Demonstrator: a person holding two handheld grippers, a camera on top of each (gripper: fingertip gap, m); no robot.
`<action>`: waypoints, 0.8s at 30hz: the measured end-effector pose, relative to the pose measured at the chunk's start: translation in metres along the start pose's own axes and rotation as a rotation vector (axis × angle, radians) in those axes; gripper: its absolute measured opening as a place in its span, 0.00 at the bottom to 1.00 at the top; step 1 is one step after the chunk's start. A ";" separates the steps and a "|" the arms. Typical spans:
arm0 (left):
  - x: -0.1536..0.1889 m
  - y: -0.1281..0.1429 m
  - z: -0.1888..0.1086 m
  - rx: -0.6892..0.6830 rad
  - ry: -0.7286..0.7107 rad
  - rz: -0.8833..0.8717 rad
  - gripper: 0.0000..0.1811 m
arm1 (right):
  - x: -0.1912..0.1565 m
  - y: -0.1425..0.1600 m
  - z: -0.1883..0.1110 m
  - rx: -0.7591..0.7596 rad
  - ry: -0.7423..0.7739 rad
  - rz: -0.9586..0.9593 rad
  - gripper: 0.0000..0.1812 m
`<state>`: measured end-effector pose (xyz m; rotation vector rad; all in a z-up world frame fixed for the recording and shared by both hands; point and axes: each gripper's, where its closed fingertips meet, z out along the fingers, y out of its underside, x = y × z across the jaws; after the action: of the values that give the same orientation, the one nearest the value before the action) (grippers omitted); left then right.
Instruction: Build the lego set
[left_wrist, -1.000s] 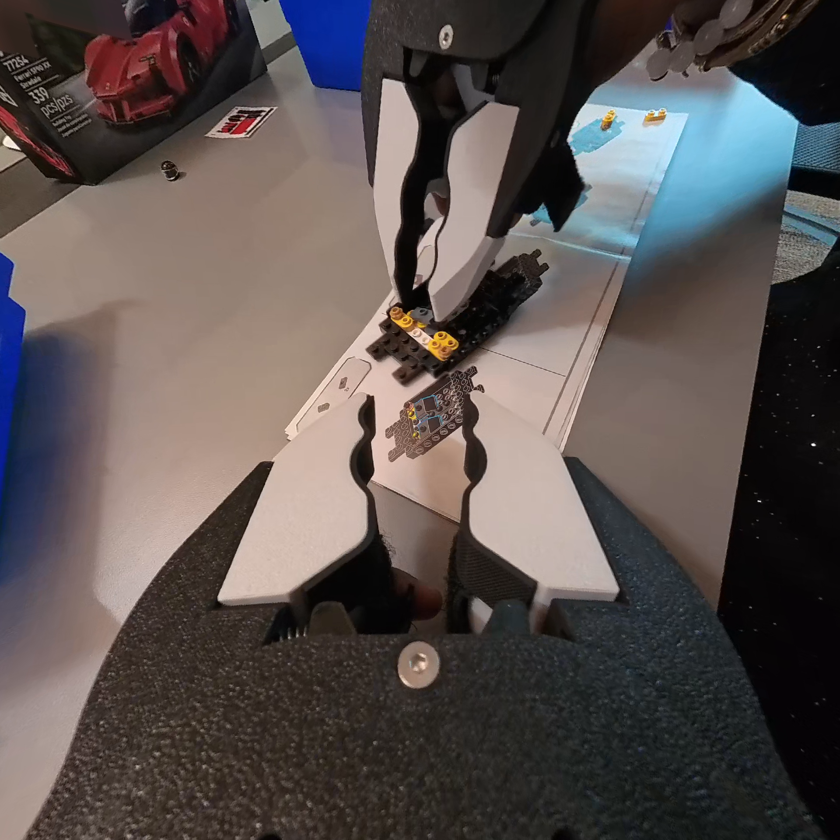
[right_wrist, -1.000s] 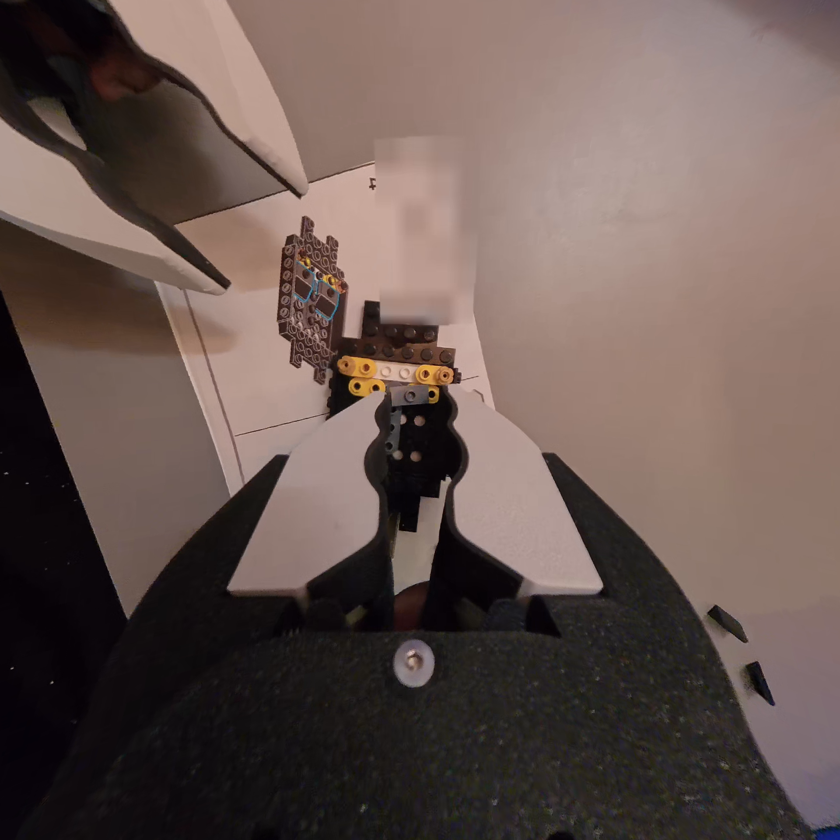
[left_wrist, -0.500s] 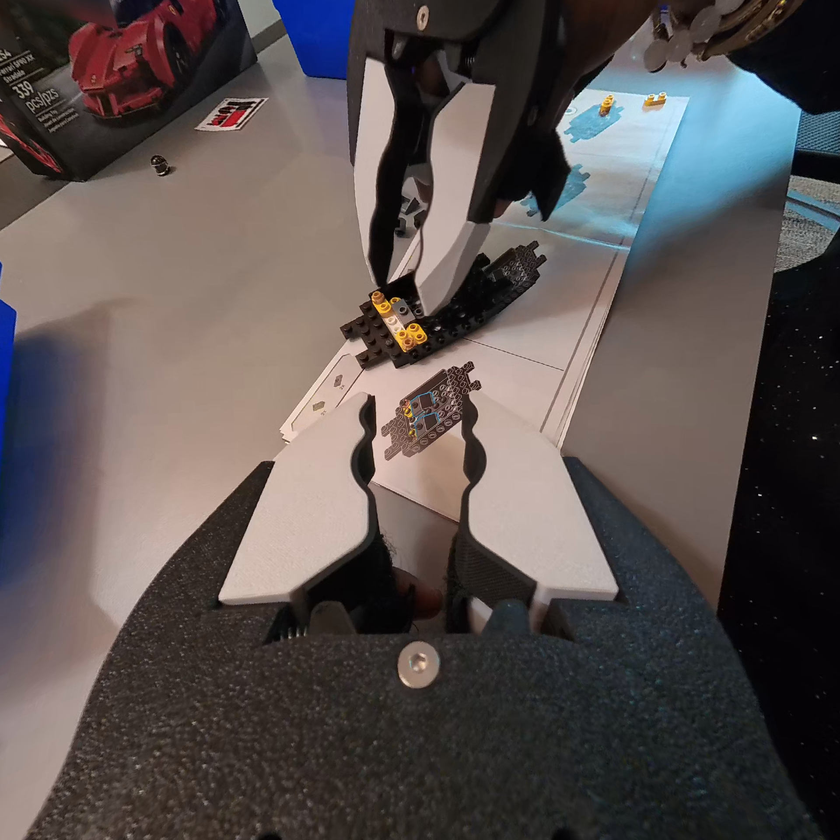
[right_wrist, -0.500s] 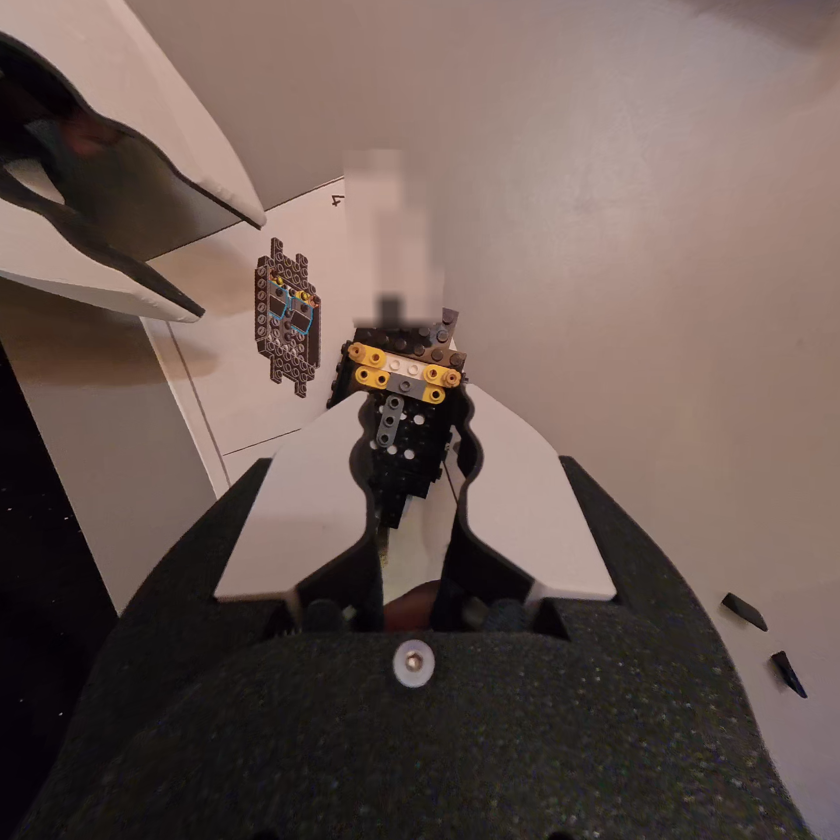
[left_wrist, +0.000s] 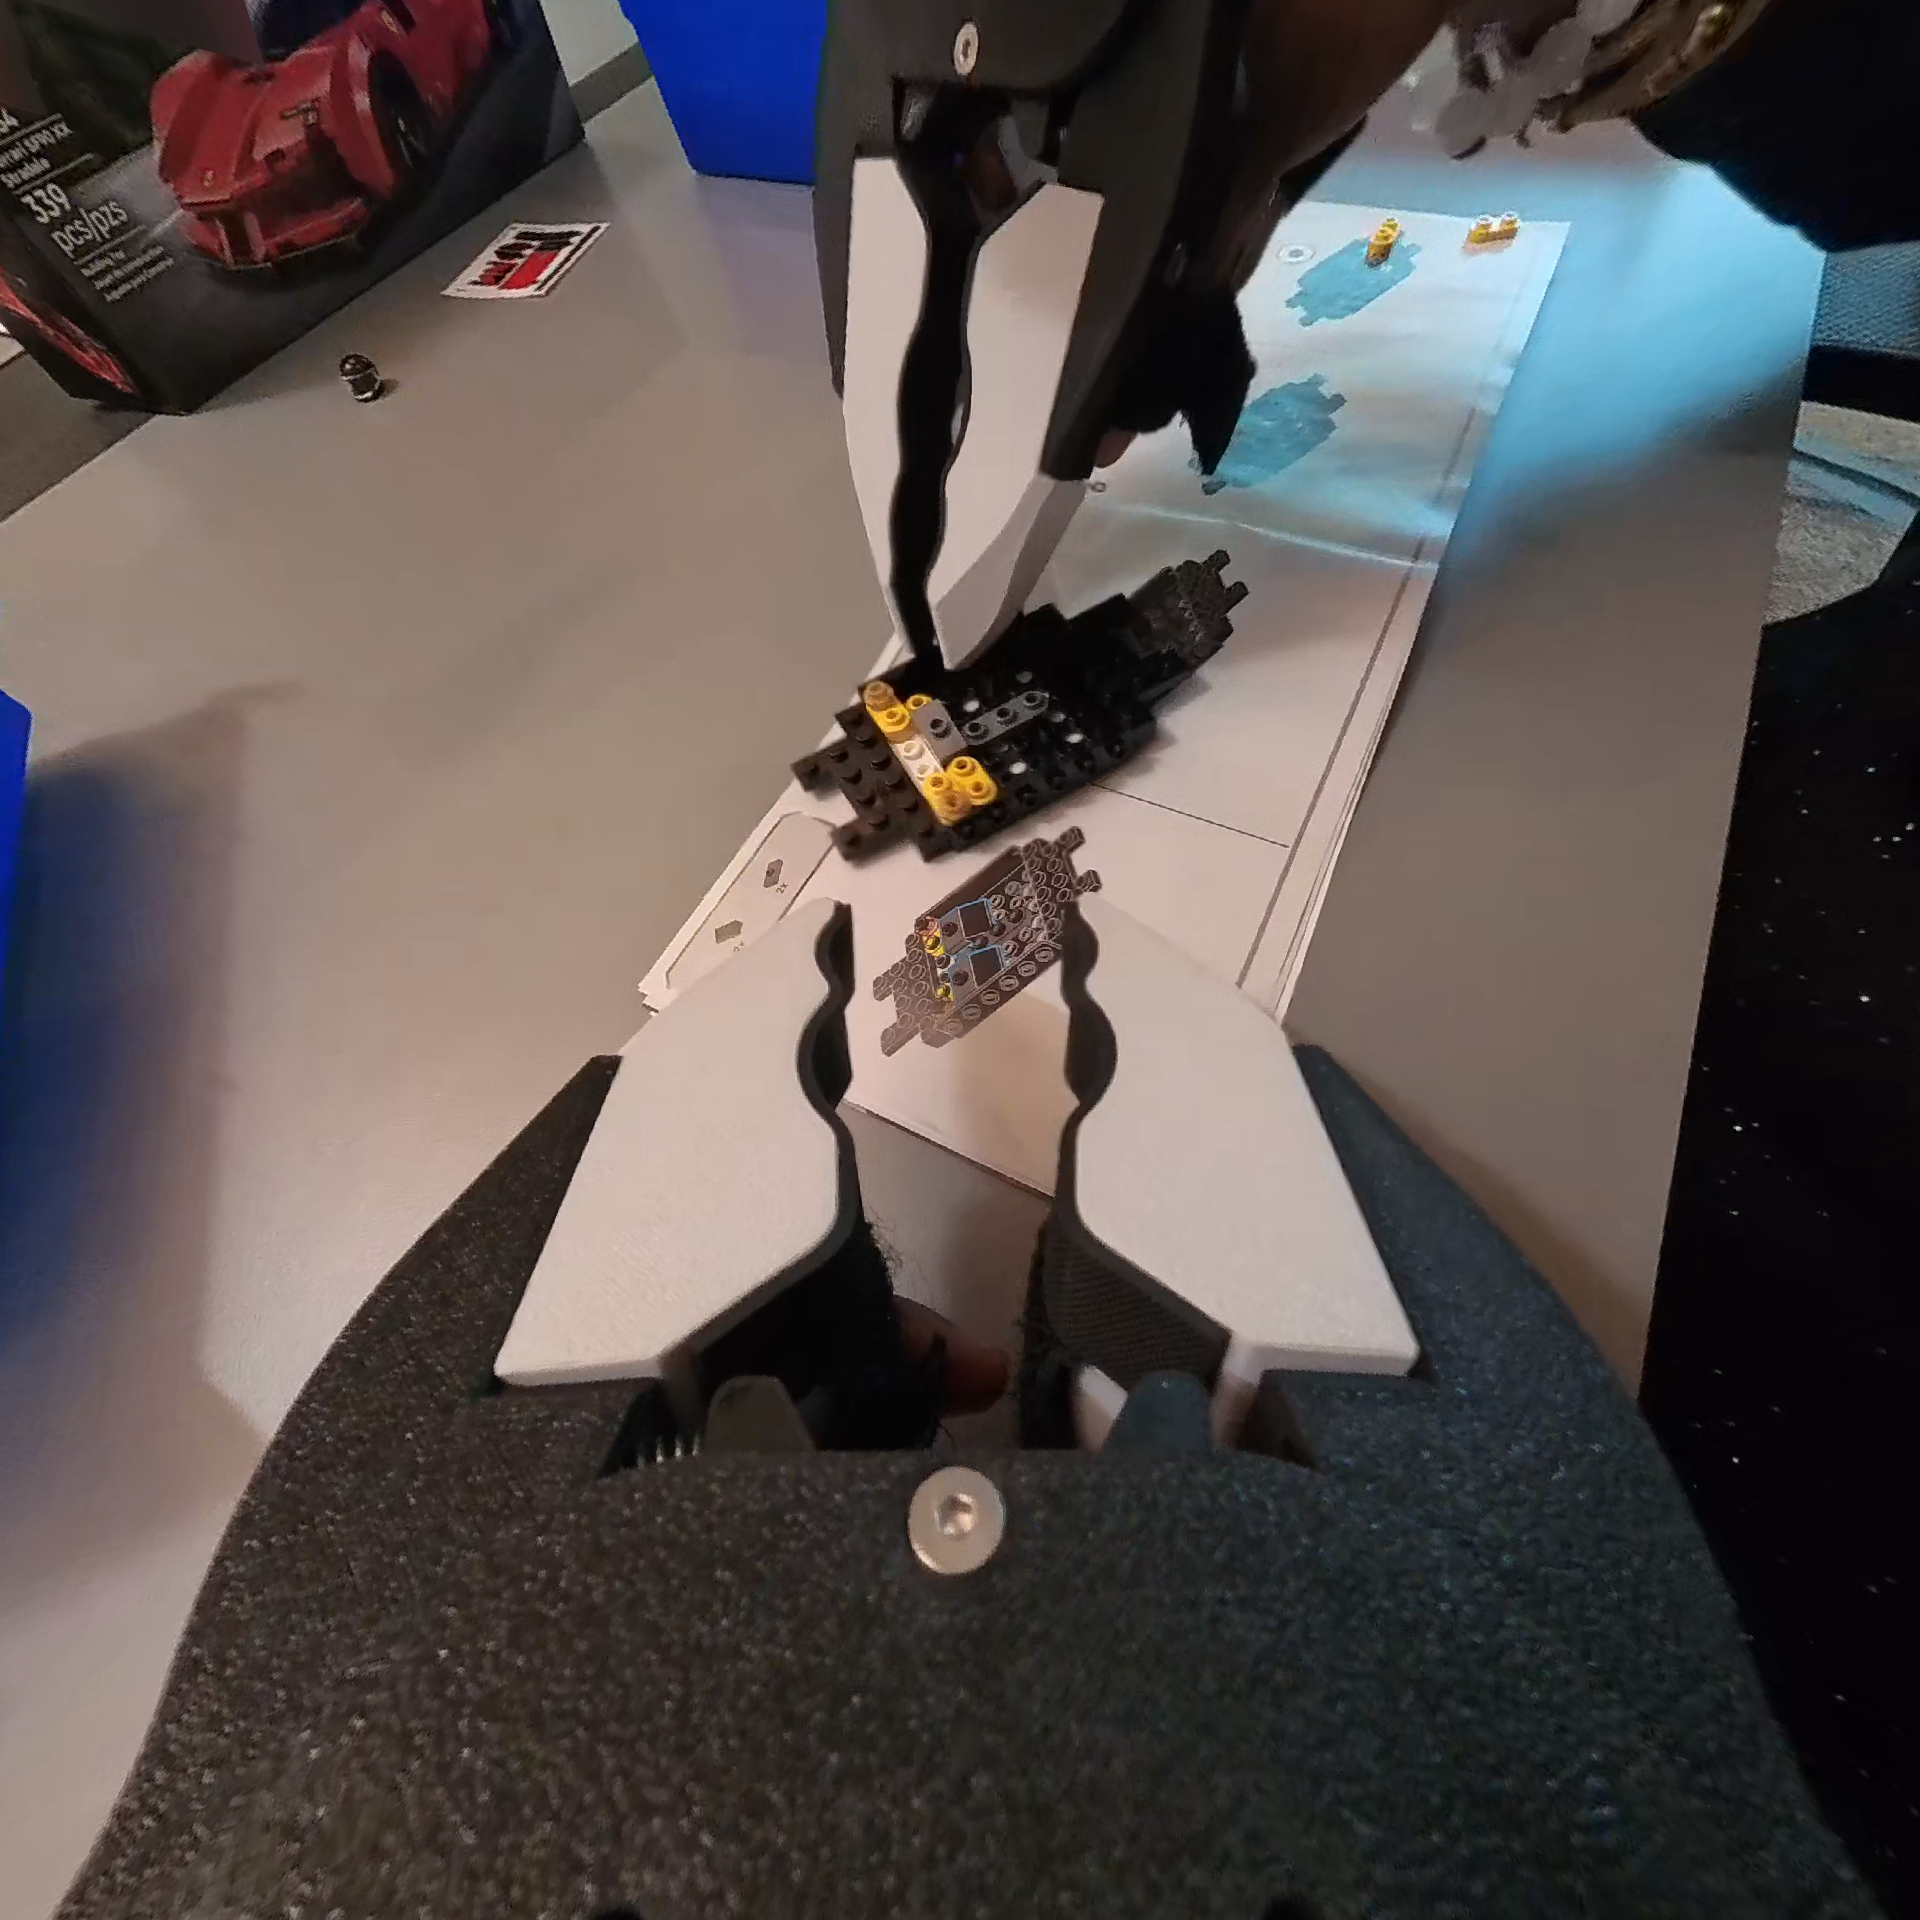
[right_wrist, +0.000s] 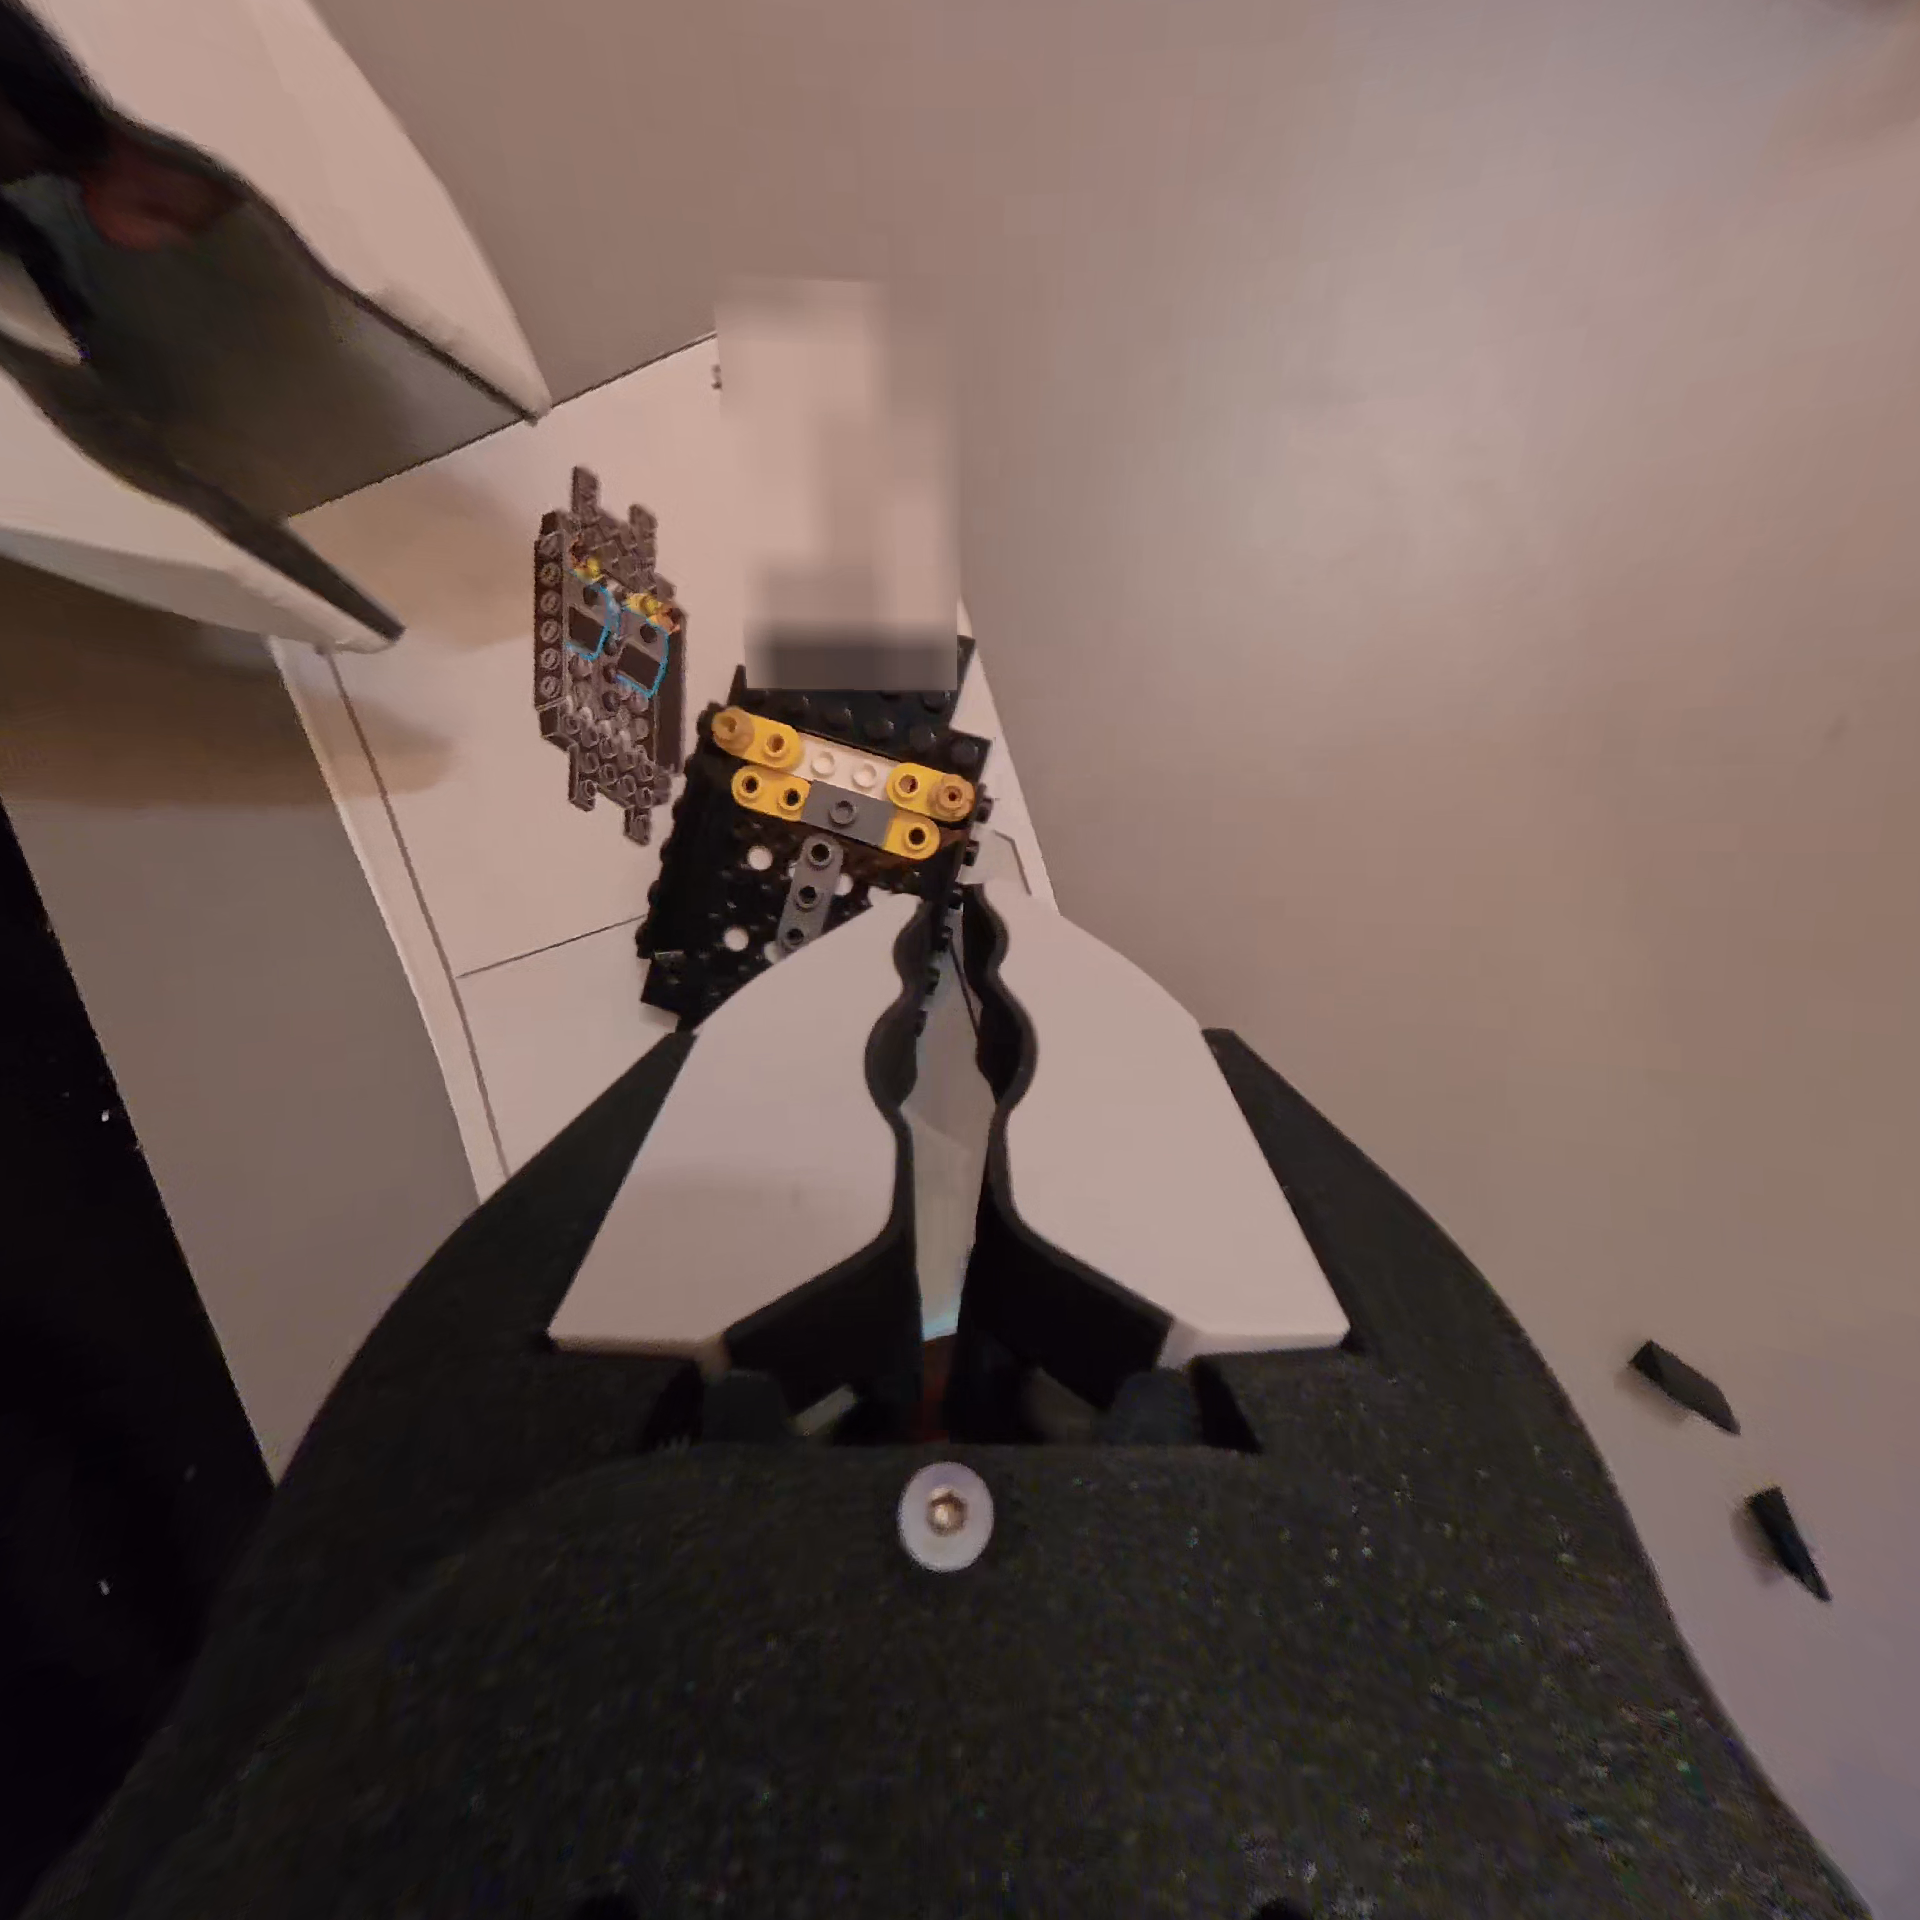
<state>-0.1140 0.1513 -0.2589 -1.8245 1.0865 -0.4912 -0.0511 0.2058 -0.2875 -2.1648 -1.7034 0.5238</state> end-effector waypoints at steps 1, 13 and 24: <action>0.001 0.000 0.000 0.000 0.005 0.001 0.22 | -0.002 0.001 0.000 -0.008 -0.026 -0.034 0.03; 0.032 0.002 0.017 -0.066 0.112 0.164 0.29 | -0.040 0.002 0.005 -0.066 -0.245 -0.517 0.02; 0.039 0.011 0.024 -0.136 0.129 0.216 0.24 | -0.065 -0.004 -0.017 0.166 -0.257 -0.501 0.05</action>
<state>-0.0817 0.1286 -0.2842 -1.7841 1.4173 -0.4195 -0.0598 0.1429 -0.2658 -1.5262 -2.1536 0.7862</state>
